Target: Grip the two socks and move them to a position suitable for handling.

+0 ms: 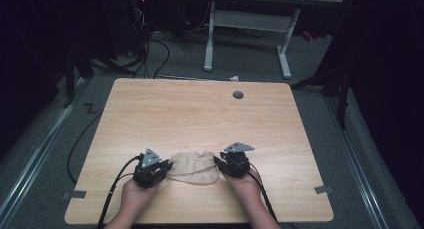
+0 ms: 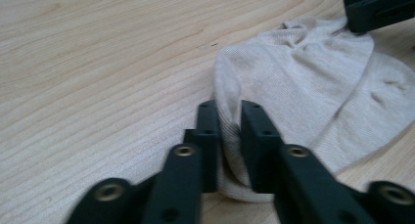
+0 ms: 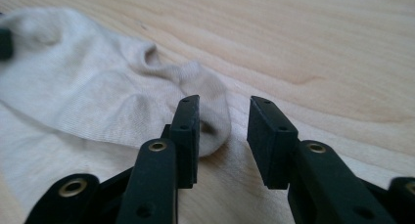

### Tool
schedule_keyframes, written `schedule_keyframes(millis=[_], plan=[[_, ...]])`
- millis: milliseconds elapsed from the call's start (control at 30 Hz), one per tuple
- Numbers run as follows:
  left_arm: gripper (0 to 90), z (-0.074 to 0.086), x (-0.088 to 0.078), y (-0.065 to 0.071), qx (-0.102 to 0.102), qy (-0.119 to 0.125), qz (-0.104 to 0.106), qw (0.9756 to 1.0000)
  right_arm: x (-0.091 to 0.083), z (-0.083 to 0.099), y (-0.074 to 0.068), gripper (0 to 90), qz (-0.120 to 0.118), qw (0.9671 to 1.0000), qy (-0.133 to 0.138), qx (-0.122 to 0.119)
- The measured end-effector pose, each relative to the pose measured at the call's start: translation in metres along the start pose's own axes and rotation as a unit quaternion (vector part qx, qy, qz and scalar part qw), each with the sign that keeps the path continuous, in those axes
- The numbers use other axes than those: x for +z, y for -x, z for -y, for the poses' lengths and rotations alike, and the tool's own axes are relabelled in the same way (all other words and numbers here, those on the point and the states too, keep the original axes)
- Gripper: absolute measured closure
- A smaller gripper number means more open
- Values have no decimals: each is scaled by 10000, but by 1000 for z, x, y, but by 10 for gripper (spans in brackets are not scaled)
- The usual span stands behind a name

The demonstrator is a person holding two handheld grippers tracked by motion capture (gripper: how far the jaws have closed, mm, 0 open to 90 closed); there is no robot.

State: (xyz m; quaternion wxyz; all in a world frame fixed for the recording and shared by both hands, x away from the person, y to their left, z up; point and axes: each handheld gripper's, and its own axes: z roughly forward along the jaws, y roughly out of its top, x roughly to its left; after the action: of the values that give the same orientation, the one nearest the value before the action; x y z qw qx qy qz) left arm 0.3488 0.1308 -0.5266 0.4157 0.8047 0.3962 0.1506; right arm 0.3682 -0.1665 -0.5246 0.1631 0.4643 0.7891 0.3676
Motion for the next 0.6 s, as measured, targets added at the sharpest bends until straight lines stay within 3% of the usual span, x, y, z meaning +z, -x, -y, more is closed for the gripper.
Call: schedule_keyframes(millis=[67,133,433,600], plan=[[847,0,0,5,36,8,50,10000,5,1,2,794,-113,9999,-92,-75],[847,0,-2,13,168,43,39,9998,4,1,0,868,-6,9998,-73,-188],[844,-8,-13,16,245,314,-37,9992,-26,-7,-3,876,84,9986,393,-331],[835,-6,-10,16,209,232,23,9995,-39,-5,-9,875,48,9980,514,-376]])
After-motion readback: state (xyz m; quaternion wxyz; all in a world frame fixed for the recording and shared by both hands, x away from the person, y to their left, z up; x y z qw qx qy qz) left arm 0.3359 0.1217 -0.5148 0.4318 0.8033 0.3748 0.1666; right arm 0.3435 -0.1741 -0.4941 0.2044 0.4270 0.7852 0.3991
